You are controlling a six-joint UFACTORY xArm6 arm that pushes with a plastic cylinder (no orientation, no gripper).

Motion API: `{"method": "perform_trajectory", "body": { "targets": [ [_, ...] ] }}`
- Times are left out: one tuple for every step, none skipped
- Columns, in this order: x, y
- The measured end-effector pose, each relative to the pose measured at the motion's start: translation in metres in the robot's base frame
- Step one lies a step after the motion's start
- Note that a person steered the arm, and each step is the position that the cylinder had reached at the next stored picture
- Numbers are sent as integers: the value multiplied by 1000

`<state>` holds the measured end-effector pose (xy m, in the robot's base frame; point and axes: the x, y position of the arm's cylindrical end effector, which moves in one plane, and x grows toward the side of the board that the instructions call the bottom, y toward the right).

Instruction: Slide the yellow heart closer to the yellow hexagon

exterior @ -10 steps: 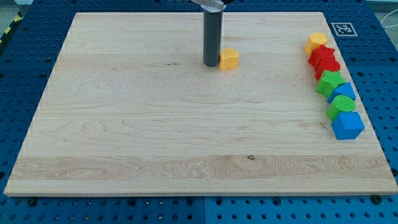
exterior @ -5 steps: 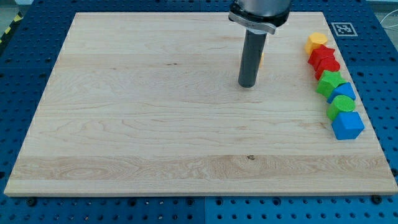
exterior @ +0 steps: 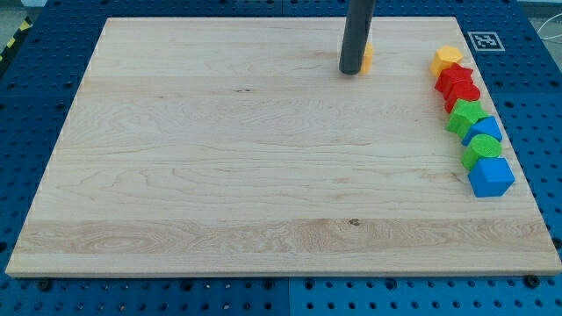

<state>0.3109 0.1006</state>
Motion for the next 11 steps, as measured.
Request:
{"method": "perform_trajectory", "body": {
  "targets": [
    [-24,1],
    [-43,13],
    [-45,26],
    [-45,33],
    [-45,45],
    [-45,64],
    [-45,80],
    [-45,92],
    [-45,101],
    [-45,105],
    [-45,106]
  ]
}}
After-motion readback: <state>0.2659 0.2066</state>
